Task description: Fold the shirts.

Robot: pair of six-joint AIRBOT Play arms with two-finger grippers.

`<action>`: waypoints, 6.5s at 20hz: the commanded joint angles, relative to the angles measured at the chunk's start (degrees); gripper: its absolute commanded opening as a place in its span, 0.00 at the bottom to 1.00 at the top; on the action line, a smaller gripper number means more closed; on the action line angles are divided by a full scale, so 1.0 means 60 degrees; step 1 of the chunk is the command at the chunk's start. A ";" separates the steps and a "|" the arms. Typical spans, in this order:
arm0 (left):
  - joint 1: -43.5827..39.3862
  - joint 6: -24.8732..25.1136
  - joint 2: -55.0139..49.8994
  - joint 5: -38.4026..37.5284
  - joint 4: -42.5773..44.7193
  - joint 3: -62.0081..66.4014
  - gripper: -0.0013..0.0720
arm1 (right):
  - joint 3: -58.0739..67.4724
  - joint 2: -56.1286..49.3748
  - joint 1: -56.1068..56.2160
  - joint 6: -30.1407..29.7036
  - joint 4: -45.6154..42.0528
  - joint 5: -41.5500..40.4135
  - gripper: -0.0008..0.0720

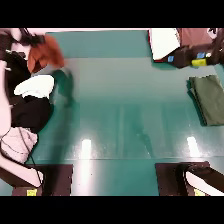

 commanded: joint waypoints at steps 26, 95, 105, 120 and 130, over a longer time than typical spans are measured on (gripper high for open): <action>-0.2630 0.0401 0.3049 -0.2000 -0.3858 -0.4834 0.86 | 0.3570 0.0000 0.0000 0.0004 0.0036 0.0448 0.03; -0.2645 0.4364 0.6663 -0.3978 -0.9755 -1.0575 0.66 | -0.5701 0.2492 -0.3592 0.0393 0.0404 0.1559 0.03; 0.0317 0.3082 0.5654 -0.1734 -0.7340 -0.8812 0.66 | -0.5716 0.2499 -0.3588 0.0393 0.0415 0.1501 0.03; 0.1031 0.3166 0.1064 -0.1749 -0.8914 -0.9020 0.65 | -0.5716 0.2499 -0.3588 0.0397 0.0423 0.1410 0.03; 0.0295 0.4000 0.1075 -0.2269 -0.8706 -0.8943 0.06 | -0.5705 0.2499 -0.3588 0.0401 0.0455 0.1260 0.03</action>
